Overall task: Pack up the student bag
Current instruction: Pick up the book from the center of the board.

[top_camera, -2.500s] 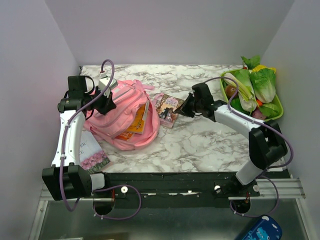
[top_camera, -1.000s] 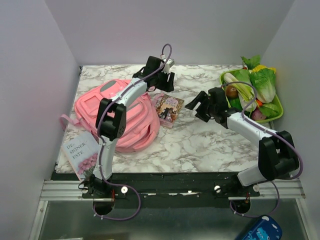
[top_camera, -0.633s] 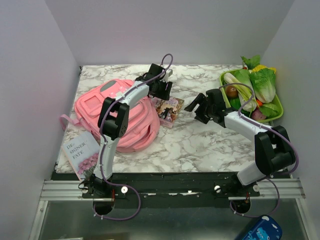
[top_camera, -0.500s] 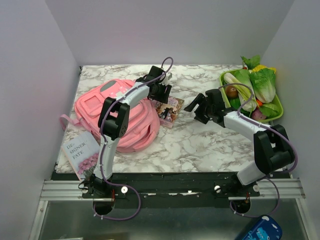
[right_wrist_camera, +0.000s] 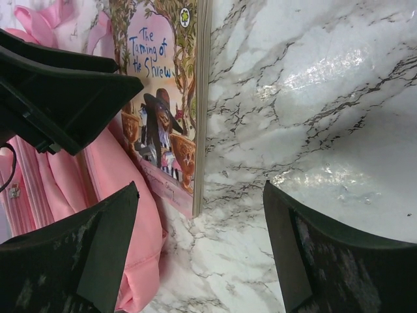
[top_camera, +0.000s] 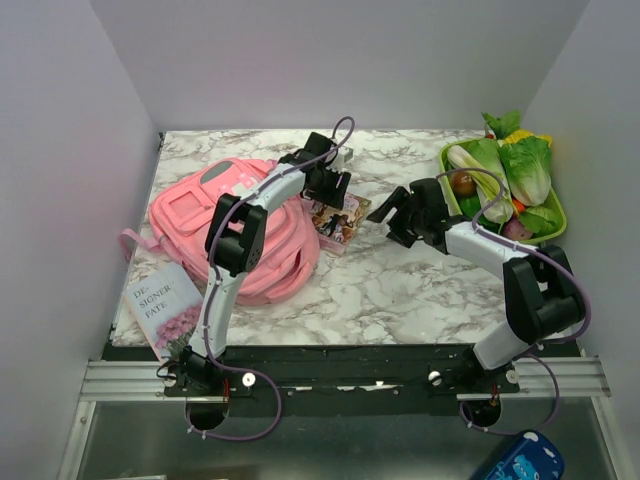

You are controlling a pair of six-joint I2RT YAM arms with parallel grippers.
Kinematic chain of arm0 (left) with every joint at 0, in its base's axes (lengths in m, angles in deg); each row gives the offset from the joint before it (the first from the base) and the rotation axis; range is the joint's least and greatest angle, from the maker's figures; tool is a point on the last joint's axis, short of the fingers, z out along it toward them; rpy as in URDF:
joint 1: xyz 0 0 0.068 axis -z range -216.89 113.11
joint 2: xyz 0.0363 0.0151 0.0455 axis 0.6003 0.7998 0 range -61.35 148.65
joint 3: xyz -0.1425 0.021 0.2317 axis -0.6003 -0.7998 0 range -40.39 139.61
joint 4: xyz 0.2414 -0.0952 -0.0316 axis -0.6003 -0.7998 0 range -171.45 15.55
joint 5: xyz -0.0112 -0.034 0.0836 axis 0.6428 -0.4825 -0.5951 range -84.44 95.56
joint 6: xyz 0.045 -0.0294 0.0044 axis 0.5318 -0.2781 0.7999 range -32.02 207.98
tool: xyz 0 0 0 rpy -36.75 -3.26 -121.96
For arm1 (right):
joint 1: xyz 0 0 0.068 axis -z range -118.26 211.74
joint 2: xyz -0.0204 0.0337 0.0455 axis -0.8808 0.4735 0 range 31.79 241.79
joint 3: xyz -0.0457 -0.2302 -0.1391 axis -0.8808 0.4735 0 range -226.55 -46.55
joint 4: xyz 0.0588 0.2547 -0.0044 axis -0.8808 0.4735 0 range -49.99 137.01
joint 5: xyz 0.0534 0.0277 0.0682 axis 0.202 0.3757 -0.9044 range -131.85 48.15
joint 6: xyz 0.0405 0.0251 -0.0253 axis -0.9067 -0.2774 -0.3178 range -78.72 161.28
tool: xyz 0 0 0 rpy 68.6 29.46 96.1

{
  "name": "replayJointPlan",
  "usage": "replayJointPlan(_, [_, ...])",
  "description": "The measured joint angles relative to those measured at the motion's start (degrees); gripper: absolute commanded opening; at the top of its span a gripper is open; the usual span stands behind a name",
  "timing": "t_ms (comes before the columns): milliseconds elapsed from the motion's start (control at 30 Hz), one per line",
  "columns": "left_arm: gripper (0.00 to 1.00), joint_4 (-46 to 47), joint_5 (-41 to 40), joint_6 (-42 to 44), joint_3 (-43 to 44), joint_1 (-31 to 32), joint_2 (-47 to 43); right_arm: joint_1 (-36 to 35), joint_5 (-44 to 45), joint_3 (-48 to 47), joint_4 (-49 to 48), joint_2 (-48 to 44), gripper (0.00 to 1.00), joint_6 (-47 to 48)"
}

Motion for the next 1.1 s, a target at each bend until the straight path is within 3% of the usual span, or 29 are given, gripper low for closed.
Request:
replayJointPlan(433, [0.69, 4.7, -0.1, 1.9, -10.4, -0.5, -6.1, 0.3, -1.4, 0.2, -1.7, 0.7, 0.86, -0.6])
replayJointPlan(800, [0.69, 4.9, 0.0, 1.9, -11.4, -1.4, -6.3, 0.3, -1.9, 0.3, -2.3, 1.2, 0.86, -1.0])
replayJointPlan(1100, [0.62, 1.7, 10.1, 4.2, -9.1, -1.5, -4.7, 0.3, -3.8, 0.3, -5.0, 6.2, 0.85, -2.3])
